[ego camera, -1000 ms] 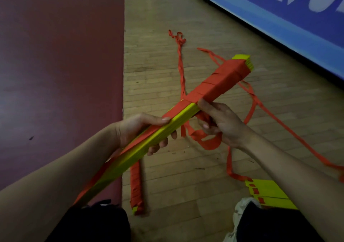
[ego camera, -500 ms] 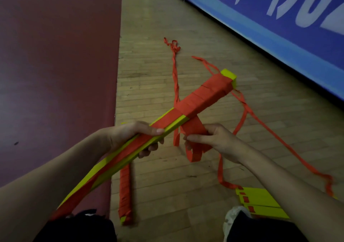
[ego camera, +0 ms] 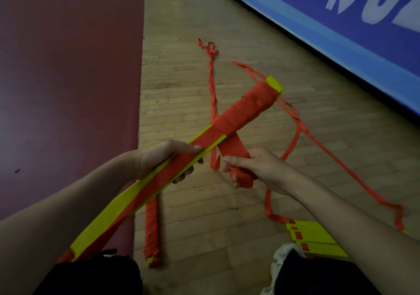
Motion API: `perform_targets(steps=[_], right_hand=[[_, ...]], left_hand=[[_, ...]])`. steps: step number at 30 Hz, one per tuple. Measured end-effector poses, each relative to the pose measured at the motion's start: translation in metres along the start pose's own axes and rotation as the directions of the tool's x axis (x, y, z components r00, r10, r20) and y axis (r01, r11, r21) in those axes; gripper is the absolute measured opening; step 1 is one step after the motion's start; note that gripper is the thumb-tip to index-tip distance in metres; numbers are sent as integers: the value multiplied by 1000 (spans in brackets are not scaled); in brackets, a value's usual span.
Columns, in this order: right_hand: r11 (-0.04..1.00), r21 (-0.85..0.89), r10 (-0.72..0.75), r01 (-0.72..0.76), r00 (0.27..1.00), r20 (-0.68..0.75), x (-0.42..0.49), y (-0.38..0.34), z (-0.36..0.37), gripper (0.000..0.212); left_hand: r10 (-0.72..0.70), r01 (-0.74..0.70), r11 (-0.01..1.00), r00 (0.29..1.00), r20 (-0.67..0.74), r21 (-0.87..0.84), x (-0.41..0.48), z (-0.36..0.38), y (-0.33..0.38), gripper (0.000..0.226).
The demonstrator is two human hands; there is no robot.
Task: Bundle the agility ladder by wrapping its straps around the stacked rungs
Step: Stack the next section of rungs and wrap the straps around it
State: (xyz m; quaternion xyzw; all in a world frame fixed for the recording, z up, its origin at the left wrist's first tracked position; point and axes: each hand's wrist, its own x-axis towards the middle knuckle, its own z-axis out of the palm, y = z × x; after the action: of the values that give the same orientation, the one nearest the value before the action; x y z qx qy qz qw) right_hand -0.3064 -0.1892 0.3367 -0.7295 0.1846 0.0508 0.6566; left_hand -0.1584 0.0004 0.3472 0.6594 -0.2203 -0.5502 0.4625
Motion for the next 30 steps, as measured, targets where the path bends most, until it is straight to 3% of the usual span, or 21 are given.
perform_targets(steps=[3, 7, 11, 15, 17, 19, 20, 21, 23, 25, 28, 30], right_hand=[[999, -42, -16, 14, 998, -56, 1, -2, 3, 23], [976, -212, -95, 42, 965, -244, 5, -3, 19, 26], [989, -148, -56, 5, 936, -346, 5, -15, 22, 46], [997, -63, 6, -37, 906, -424, 7, -14, 26, 51], [997, 55, 73, -55, 912, -403, 7, -12, 29, 41], [984, 175, 105, -47, 934, -341, 7, -10, 29, 34], [976, 217, 102, -34, 945, -311, 7, -10, 28, 33], [970, 241, 89, -19, 955, -284, 7, -8, 26, 34], [966, 259, 41, 21, 972, -231, 8, -7, 23, 36], [959, 274, -18, 72, 981, -195, 7, -9, 21, 39], [941, 297, -125, 161, 983, -138, 7, -18, 24, 43], [944, 273, -160, 186, 981, -115, 7, -20, 28, 40]], left_hand=[[27, -15, 996, 990, -139, 86, 5, 7, 1, 40], [196, -28, 891, 923, -330, 453, 16, 24, -2, 28], [369, 91, 594, 852, -371, 799, 13, 41, -6, 34], [566, 228, 231, 759, -322, 946, 16, 60, -11, 34], [584, 256, 133, 760, -285, 957, 18, 61, -15, 38], [565, 218, 99, 791, -235, 971, 17, 59, -17, 45], [537, 185, 104, 817, -212, 977, 15, 57, -16, 49], [492, 141, 173, 845, -210, 975, 12, 54, -12, 52], [361, 36, 517, 897, -256, 855, 5, 40, -2, 61], [233, -71, 848, 940, -249, 525, 2, 23, 6, 71], [45, -41, 994, 998, -37, 100, 1, 8, 3, 70], [4, -4, 1000, 993, 121, 0, -3, 1, 0, 70]])
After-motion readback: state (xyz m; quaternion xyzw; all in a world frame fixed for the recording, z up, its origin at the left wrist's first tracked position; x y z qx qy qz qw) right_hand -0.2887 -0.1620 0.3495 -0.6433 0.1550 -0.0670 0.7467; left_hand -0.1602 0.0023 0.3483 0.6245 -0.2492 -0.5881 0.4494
